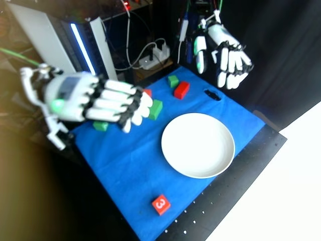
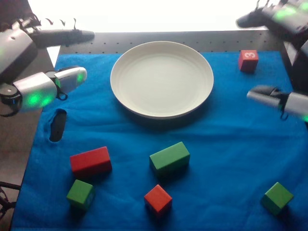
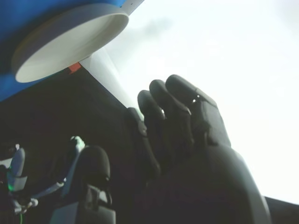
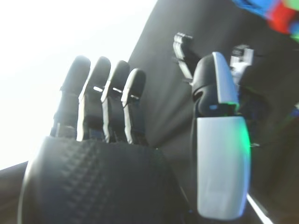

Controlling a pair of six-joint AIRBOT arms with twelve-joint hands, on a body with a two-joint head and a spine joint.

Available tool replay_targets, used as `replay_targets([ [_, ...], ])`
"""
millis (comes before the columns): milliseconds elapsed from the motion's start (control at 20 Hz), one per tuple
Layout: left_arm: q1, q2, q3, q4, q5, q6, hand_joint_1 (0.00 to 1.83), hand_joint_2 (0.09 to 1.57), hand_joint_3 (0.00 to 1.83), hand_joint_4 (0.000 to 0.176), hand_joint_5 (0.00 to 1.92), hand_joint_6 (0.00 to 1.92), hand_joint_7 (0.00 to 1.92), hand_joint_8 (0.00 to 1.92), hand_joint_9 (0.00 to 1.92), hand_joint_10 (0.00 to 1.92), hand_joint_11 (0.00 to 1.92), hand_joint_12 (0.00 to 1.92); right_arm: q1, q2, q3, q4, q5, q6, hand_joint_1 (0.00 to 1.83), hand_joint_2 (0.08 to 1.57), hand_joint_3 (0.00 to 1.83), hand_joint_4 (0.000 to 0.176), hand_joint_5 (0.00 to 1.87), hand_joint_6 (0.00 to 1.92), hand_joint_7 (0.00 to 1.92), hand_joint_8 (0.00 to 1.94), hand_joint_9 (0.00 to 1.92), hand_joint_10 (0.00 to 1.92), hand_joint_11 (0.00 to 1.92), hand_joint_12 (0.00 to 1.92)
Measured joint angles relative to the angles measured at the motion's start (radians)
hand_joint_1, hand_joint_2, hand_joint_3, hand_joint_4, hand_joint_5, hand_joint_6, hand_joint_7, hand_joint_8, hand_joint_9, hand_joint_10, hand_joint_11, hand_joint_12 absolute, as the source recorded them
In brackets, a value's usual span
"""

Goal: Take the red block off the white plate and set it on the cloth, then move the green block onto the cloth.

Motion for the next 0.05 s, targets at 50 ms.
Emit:
replay_targets([
  [50,-0.004,0.006,-0.006,0.004,-0.027,0.000,0.70,1.18,0.00,0.069,0.40,0.00,0.40,0.00,0.41,0.04,0.05,1.18,0.000,0.003,0.003,0.007,-0.039,0.000,1.03,1.09,0.00,0.000,0.02,0.87,0.13,0.55,0.01,0.93,0.00,1.59],
])
